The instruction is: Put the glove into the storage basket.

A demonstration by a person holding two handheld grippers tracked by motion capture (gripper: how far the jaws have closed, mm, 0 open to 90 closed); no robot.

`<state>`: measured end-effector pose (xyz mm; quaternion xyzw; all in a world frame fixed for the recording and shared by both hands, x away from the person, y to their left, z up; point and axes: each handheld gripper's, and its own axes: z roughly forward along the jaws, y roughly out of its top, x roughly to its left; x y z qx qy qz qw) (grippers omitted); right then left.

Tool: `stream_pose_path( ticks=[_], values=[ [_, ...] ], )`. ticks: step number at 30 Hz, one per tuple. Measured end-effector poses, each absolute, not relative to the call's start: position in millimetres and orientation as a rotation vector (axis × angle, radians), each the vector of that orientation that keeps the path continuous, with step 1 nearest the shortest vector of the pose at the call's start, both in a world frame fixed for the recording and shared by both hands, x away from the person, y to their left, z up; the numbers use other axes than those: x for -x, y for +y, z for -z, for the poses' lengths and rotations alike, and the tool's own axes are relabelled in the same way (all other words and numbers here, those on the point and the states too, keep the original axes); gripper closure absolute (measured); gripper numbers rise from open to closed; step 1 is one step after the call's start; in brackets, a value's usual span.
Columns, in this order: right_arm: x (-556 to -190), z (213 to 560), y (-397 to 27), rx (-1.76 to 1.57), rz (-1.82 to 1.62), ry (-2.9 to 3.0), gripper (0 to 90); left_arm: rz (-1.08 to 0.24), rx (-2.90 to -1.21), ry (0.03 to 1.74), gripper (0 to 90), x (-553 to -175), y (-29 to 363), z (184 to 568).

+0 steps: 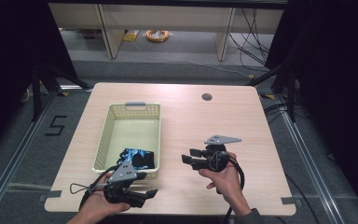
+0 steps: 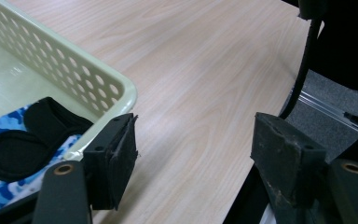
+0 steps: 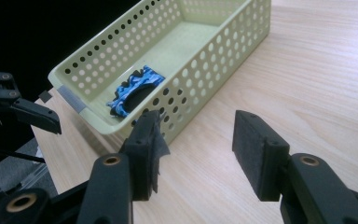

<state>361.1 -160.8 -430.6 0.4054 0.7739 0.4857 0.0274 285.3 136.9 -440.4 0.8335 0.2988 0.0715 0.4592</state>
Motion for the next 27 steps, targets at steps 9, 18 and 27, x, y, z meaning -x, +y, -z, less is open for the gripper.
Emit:
stream_pose_path(
  ticks=[9, 18, 27],
  values=[
    [-353.0, 445.2, -174.0, -1.287, -1.489, 2.367, 48.3, -0.177, -2.062, 0.747, 29.3, -280.1, 133.4, 450.5],
    [-338.9, 462.9, -185.9, -1.372, -1.511, 2.299, 42.6, -0.211, -2.107, 0.689, 24.8, -274.0, 132.9, 462.1],
    [-333.9, 472.3, -191.6, -1.347, -1.502, 2.317, 41.3, -0.184, -2.120, 0.721, 24.1, -270.4, 134.6, 475.3]
  ],
)
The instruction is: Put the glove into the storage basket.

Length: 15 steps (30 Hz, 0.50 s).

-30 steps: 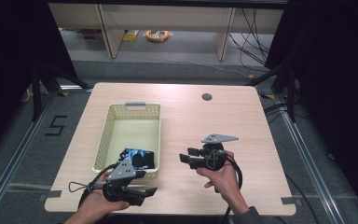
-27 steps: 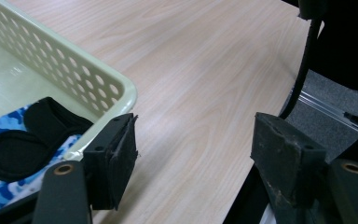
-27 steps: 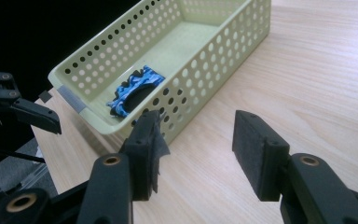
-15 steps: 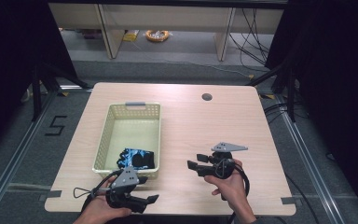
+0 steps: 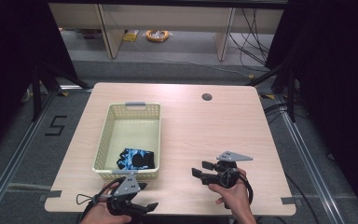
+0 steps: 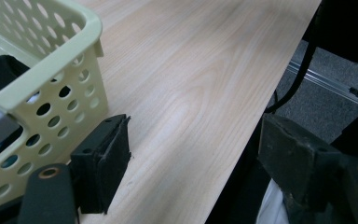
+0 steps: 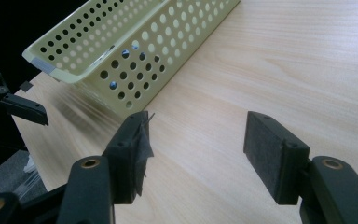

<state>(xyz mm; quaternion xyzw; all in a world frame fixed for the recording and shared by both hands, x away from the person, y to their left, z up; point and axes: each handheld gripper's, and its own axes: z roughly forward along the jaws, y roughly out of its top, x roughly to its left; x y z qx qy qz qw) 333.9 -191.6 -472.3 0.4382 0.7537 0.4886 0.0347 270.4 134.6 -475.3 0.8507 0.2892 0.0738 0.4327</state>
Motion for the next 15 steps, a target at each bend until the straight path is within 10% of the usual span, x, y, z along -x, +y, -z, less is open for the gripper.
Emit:
stream_pose_path(
  ticks=[15],
  values=[
    [-320.7, 480.9, -194.0, -1.296, -1.463, 2.357, 37.1, -0.192, -2.123, 0.722, 22.4, -270.4, 143.8, 488.3]
  ],
)
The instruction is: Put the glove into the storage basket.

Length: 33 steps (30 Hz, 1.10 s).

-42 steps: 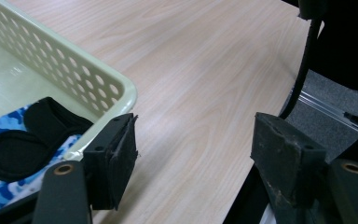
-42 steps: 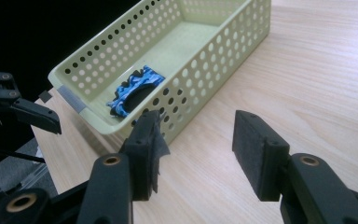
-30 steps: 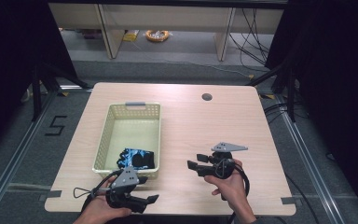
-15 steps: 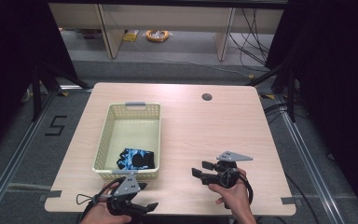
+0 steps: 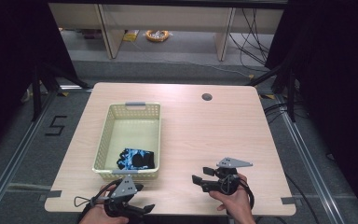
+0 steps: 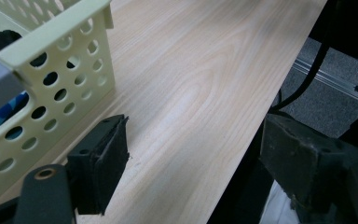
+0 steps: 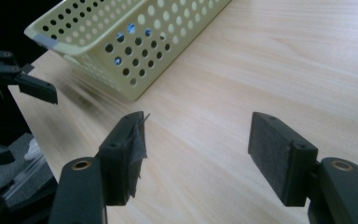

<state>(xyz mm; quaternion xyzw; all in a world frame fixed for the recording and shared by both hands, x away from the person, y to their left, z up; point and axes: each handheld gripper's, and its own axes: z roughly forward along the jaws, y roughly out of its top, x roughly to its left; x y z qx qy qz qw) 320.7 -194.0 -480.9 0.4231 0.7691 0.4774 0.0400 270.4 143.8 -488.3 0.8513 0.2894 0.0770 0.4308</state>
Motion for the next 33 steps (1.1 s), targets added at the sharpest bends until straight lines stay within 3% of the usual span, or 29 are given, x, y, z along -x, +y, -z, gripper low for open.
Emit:
stream_pose_path(
  ticks=[13, 22, 33],
  values=[
    [-302.3, 482.9, -186.6, -1.240, -1.368, 2.419, 34.1, -0.197, -2.152, 0.729, 20.9, -268.4, 151.1, 494.6],
    [-289.6, 490.2, -184.8, -1.212, -1.233, 2.485, 21.6, -0.210, -2.165, 0.728, 17.4, -262.7, 153.6, 501.8],
    [-274.4, 494.0, -183.9, -1.182, -1.152, 2.504, 20.2, -0.216, -2.147, 0.745, 17.0, -256.7, 155.3, 507.4]
  ],
)
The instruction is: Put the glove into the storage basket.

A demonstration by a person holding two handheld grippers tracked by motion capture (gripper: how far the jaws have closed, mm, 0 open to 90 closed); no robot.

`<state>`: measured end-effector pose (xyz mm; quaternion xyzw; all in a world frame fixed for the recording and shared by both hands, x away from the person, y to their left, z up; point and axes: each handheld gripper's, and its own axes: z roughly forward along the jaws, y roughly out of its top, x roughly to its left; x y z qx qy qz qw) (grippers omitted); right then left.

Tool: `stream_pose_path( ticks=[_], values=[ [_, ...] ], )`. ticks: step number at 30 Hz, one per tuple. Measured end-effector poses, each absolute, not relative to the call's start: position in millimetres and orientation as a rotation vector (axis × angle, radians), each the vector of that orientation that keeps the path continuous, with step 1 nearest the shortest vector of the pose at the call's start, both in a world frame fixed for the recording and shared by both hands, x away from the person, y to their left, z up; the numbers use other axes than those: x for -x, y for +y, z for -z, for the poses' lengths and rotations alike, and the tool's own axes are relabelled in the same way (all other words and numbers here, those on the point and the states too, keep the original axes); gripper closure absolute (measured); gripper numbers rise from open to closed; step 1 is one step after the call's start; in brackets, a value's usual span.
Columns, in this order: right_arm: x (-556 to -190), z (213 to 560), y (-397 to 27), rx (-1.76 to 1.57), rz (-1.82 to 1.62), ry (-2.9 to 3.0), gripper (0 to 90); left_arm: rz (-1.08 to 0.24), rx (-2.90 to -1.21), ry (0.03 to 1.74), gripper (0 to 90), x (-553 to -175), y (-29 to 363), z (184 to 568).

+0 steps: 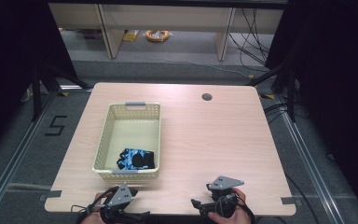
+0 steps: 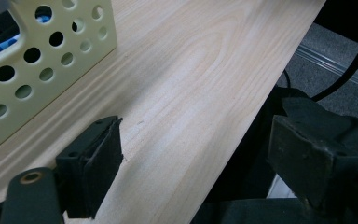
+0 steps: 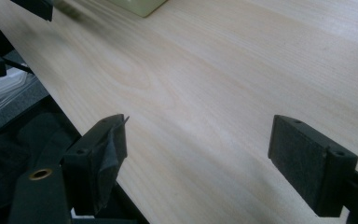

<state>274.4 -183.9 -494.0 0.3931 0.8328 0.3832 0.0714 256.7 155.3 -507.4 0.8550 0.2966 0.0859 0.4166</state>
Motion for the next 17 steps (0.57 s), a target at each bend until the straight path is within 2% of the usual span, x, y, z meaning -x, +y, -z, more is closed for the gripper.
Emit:
stream_pose_path(
  ticks=[17],
  values=[
    [-273.3, 499.0, -184.4, -1.140, -1.132, 2.507, 20.0, -0.242, -2.182, 0.745, 17.0, -257.6, 158.4, 508.9]
  ],
)
